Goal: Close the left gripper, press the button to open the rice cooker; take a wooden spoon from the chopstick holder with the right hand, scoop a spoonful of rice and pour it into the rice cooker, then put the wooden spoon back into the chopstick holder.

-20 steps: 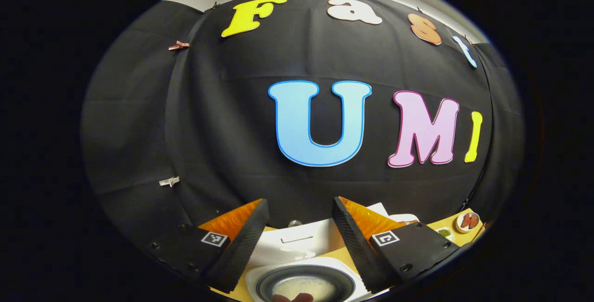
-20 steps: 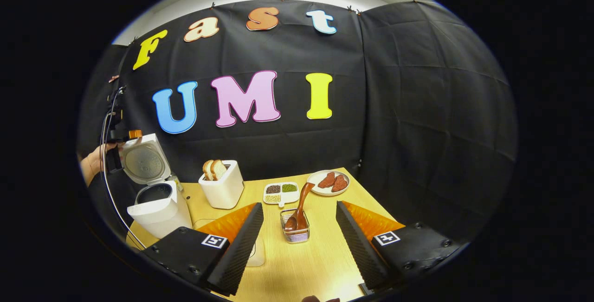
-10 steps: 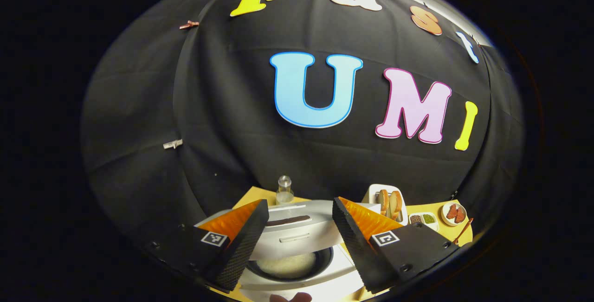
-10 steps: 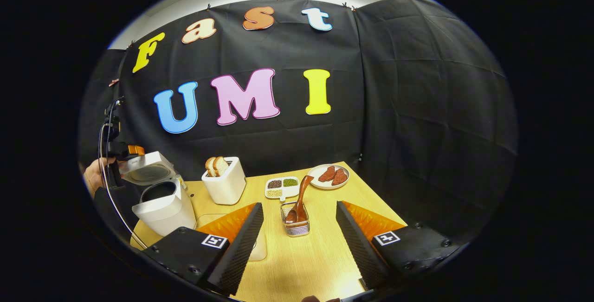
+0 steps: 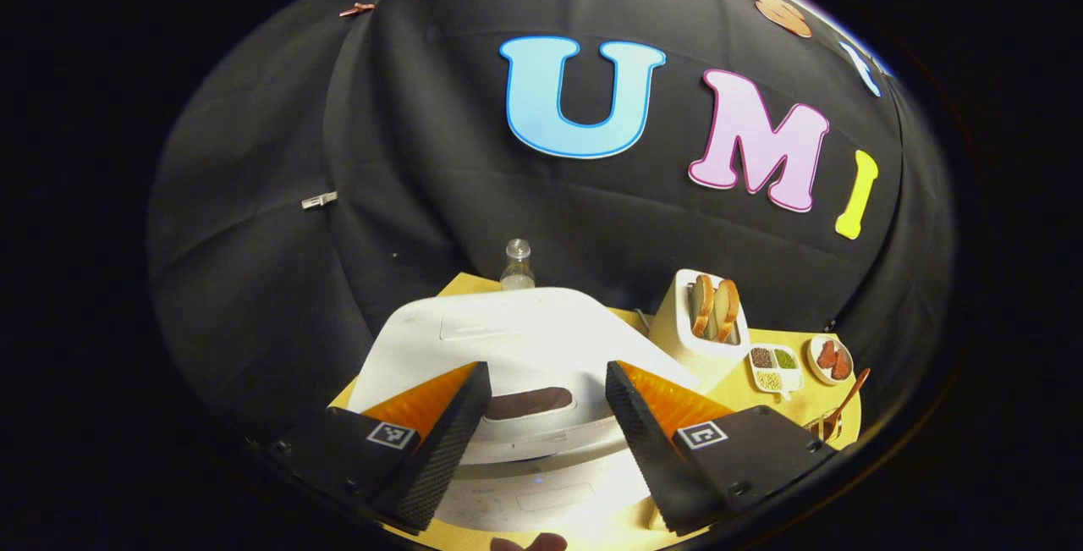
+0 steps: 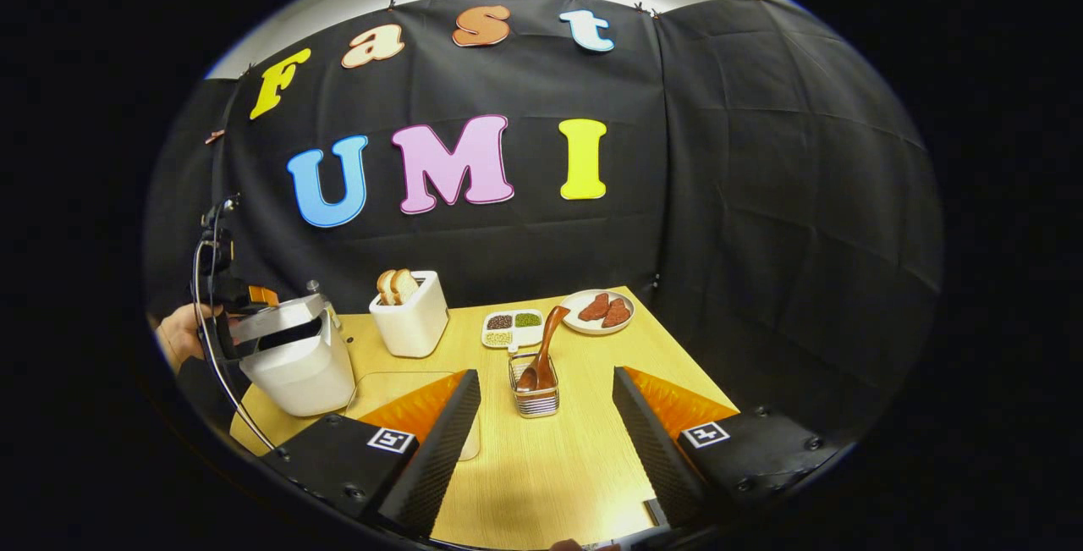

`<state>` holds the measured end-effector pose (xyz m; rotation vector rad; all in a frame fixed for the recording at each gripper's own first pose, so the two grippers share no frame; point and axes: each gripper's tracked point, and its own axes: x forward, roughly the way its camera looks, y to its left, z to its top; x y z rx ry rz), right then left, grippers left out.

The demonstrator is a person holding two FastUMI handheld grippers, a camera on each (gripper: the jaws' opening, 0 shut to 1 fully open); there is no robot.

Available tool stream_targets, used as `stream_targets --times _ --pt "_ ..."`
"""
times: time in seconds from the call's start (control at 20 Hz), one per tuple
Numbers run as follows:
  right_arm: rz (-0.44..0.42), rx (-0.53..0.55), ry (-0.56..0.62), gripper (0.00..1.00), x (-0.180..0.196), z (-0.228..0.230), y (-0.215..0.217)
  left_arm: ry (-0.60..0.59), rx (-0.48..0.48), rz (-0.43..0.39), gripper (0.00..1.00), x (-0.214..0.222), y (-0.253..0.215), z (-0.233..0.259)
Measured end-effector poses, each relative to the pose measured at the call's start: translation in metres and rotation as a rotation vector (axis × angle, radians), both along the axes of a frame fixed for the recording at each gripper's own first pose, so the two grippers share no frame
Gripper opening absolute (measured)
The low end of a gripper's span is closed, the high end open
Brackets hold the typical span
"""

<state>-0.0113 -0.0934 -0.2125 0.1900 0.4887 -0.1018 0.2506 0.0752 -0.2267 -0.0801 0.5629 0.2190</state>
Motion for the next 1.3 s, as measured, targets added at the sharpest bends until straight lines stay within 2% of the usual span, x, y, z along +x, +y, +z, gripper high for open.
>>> stream_targets --times 0.2,0.5,0.9,1.3 --pt "0.0 -0.005 0.001 0.98 -0.002 0.0 -0.006 0.035 0.062 0.005 0.97 -0.011 0.004 -0.025" --pt "-0.009 0.004 0.007 0.99 -0.004 -0.004 -0.012 0.093 0.067 0.033 0.99 -0.028 0.007 -0.052" --pt "0.004 -0.001 0.005 0.99 -0.01 -0.003 -0.008 0.064 0.069 0.045 1.0 -0.028 0.007 -0.061" --pt "0.004 0.014 0.0 0.99 -0.017 0.0 -0.005 0.032 0.091 -0.004 1.0 -0.03 0.006 -0.058"
